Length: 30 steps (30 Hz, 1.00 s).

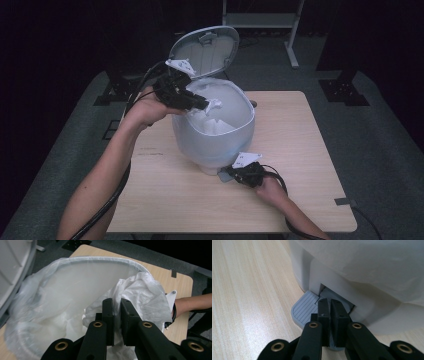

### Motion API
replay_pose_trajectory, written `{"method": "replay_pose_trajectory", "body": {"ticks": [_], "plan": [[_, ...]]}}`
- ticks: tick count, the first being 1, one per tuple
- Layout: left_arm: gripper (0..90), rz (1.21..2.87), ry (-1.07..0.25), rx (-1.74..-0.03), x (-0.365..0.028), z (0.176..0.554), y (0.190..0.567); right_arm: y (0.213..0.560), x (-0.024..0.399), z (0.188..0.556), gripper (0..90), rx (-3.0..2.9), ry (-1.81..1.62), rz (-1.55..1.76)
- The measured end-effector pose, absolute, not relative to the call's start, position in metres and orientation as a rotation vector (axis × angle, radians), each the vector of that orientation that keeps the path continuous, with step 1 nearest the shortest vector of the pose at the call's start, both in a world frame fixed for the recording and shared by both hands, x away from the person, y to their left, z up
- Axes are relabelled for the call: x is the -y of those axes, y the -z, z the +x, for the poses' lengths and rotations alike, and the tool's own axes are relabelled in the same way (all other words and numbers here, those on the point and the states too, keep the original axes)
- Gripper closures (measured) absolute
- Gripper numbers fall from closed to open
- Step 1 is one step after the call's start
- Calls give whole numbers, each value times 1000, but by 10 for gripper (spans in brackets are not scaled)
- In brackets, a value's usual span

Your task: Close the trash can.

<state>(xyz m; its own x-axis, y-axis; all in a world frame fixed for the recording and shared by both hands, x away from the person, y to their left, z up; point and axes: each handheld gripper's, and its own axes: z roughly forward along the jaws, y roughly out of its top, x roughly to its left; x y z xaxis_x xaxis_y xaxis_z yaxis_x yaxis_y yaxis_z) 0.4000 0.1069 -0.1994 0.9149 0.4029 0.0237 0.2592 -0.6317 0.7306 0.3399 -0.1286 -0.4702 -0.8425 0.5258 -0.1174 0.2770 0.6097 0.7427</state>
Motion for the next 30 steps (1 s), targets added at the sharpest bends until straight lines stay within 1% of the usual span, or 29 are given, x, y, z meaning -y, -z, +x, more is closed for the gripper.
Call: {"method": "replay_pose_trajectory", "body": {"ticks": [10, 13, 14, 15, 18, 30], "plan": [[817, 2309, -221, -489, -93, 410, 213, 470, 129, 340, 859, -2522, -1079, 655], [801, 2316, -220, -495, -92, 412, 215, 470, 129, 341, 859, -2525, -1079, 656], [784, 2312, -226, -507, -90, 413, 215, 470, 129, 341, 859, -2524, -1079, 656], [739, 2313, -226, -512, -89, 414, 216, 470, 128, 341, 859, -2524, -1077, 657], [698, 2313, -223, -517, -88, 414, 217, 470, 128, 341, 859, -2525, -1077, 659], [667, 2289, -206, -513, -102, 407, 217, 469, 129, 341, 853, -2528, -1079, 660]]}}
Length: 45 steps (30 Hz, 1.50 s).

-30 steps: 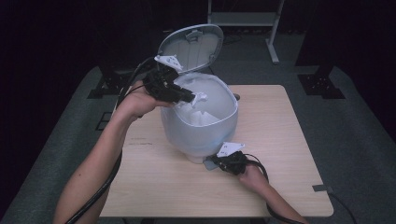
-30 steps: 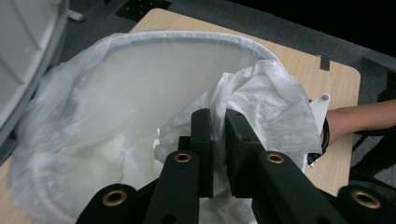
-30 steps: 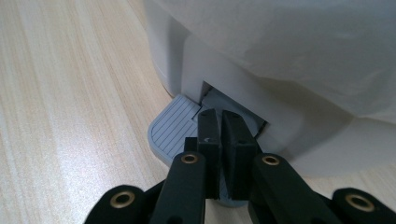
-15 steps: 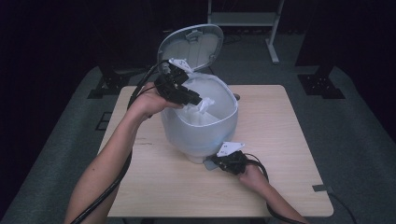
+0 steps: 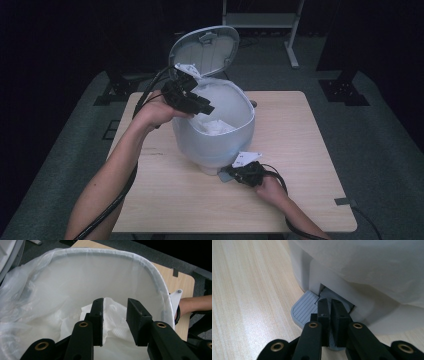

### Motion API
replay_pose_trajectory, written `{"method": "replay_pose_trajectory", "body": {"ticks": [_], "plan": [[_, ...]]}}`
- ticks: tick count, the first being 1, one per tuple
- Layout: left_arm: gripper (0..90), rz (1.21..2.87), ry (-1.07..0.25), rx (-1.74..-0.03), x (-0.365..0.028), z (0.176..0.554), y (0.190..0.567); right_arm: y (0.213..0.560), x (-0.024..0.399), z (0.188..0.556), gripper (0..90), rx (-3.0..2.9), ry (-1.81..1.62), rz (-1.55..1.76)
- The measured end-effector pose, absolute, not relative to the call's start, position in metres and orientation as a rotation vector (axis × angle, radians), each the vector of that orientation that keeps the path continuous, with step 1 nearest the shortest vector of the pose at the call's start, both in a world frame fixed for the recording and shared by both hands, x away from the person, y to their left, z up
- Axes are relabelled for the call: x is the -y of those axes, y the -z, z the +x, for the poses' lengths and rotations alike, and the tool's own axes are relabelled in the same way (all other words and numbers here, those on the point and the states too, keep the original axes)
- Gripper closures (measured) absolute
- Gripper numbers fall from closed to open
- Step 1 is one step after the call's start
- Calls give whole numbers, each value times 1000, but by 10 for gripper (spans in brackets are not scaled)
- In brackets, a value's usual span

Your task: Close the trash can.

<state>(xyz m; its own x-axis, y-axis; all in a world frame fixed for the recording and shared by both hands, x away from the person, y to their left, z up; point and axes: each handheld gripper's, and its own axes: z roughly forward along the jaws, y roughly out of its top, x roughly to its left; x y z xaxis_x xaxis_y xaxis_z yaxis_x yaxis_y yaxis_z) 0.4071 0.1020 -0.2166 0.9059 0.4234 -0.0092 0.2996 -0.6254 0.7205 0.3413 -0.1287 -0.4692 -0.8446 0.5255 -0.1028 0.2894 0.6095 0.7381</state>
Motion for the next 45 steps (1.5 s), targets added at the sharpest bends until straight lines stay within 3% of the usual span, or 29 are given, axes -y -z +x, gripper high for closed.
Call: {"method": "replay_pose_trajectory", "body": {"ticks": [23, 32, 45], "plan": [[546, 2168, -201, -516, -156, 376, 214, 468, 126, 339, 808, -2506, -1042, 676], [487, 2137, -257, -573, -189, 359, 222, 461, 143, 341, 617, -2563, -1041, 781], [410, 2186, -284, -603, -210, 343, 255, 435, 197, 322, 570, -2468, -1126, 900]]}}
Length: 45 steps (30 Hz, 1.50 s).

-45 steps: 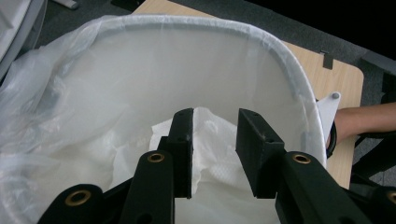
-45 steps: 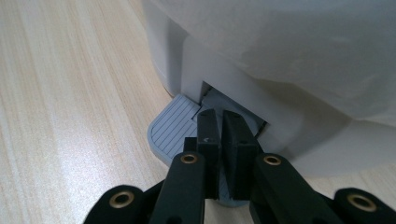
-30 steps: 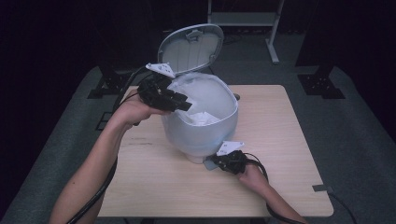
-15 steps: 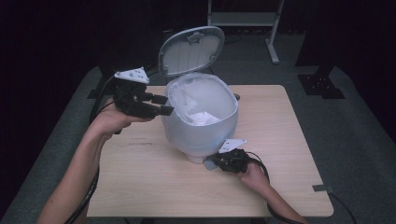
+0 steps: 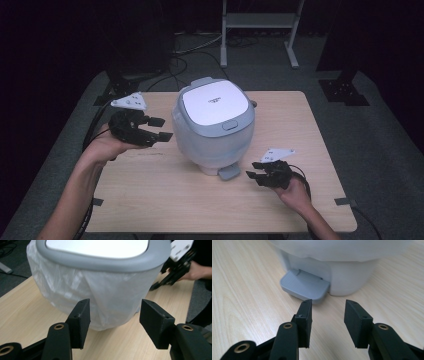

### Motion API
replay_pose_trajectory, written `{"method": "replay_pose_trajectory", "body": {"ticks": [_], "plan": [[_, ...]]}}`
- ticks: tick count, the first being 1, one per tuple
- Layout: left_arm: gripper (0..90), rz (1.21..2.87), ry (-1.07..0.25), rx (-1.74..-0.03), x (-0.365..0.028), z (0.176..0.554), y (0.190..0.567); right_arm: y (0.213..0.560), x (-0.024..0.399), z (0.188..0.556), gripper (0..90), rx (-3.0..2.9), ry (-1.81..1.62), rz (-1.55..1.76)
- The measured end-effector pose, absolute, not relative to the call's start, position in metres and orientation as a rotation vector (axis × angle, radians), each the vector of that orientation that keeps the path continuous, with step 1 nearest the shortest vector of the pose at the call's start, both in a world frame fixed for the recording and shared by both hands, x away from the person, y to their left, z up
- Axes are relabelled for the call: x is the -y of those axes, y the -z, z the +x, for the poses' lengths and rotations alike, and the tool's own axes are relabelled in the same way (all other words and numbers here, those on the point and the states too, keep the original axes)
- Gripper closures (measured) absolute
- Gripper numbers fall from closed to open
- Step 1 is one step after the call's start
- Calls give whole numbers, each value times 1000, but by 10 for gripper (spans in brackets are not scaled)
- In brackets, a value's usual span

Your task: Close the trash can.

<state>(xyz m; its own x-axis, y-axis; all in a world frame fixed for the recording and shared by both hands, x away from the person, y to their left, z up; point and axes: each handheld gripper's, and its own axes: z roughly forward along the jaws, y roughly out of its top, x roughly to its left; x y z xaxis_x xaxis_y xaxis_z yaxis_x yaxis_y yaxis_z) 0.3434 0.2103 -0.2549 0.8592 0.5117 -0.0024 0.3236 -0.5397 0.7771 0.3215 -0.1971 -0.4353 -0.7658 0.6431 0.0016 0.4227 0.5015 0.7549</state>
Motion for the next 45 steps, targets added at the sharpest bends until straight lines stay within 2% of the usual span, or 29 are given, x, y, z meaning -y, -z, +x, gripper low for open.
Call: {"method": "replay_pose_trajectory", "body": {"ticks": [19, 45], "plan": [[316, 2160, -274, -635, -221, 337, 299, 432, 228, 321, 487, -2421, -1125, 992], [285, 2165, -260, -659, -223, 328, 351, 442, 265, 310, 409, -2355, -1095, 1096]]}}
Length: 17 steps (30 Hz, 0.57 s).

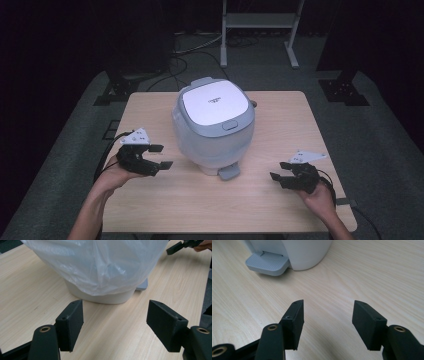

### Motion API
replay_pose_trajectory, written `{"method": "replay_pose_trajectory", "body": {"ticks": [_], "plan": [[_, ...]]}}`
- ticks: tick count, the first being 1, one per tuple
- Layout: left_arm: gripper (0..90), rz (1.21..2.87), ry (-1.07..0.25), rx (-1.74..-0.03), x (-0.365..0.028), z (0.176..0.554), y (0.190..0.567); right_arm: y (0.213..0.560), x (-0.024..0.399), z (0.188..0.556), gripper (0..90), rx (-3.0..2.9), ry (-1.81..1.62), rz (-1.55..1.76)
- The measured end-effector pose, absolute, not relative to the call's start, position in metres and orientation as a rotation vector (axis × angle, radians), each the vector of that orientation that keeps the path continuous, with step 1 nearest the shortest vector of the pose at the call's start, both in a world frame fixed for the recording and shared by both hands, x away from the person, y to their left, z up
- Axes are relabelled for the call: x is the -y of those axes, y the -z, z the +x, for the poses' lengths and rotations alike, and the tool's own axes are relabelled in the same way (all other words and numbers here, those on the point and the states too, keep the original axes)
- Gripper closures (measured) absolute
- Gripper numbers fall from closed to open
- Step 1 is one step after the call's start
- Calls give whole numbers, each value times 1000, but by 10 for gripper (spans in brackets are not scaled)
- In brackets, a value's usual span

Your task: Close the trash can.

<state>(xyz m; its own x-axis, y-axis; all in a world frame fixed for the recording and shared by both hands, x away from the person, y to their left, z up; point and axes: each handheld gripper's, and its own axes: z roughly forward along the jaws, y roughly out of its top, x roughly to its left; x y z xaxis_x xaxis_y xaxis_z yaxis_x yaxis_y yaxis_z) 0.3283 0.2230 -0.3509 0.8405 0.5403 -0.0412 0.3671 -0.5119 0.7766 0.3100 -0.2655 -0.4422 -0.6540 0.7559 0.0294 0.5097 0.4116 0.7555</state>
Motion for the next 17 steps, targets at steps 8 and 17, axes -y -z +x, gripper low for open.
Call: {"method": "replay_pose_trajectory", "body": {"ticks": [8, 17], "plan": [[271, 2151, -273, -689, -225, 325, 366, 444, 275, 307, 405, -2349, -1086, 1116], [251, 2142, -290, -727, -228, 320, 394, 446, 283, 301, 387, -2334, -1090, 1134]]}}
